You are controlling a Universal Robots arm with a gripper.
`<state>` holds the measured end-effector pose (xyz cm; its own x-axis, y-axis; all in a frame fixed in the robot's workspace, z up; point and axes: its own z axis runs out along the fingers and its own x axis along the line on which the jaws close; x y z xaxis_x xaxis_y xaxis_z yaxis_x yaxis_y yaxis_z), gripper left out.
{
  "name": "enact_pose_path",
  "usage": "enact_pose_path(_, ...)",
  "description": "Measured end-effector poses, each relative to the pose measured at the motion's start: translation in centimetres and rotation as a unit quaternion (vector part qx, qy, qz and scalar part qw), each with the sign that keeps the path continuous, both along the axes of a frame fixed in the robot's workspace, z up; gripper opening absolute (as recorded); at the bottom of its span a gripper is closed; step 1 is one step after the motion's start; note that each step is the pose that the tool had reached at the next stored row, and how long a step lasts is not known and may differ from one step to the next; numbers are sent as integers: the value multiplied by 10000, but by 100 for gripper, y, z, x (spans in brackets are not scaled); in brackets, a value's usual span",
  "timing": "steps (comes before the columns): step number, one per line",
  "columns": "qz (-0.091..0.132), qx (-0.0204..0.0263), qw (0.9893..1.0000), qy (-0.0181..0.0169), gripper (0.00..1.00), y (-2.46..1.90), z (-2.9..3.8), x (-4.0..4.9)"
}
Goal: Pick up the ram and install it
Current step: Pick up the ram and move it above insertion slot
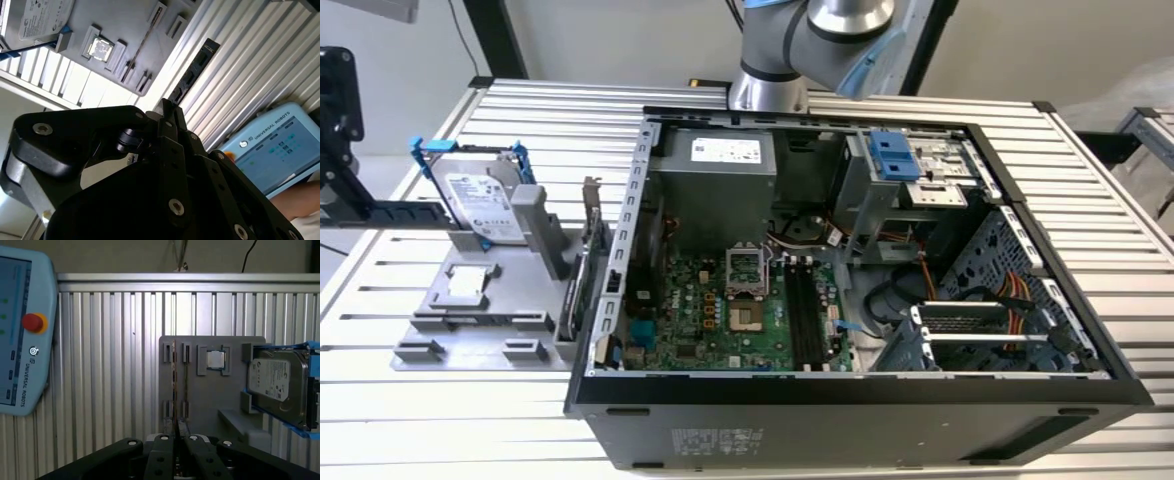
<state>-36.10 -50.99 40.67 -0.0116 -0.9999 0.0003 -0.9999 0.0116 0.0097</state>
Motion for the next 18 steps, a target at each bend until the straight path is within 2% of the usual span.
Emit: enact_pose_path(18,0,0,10000,0,0,0,105,0)
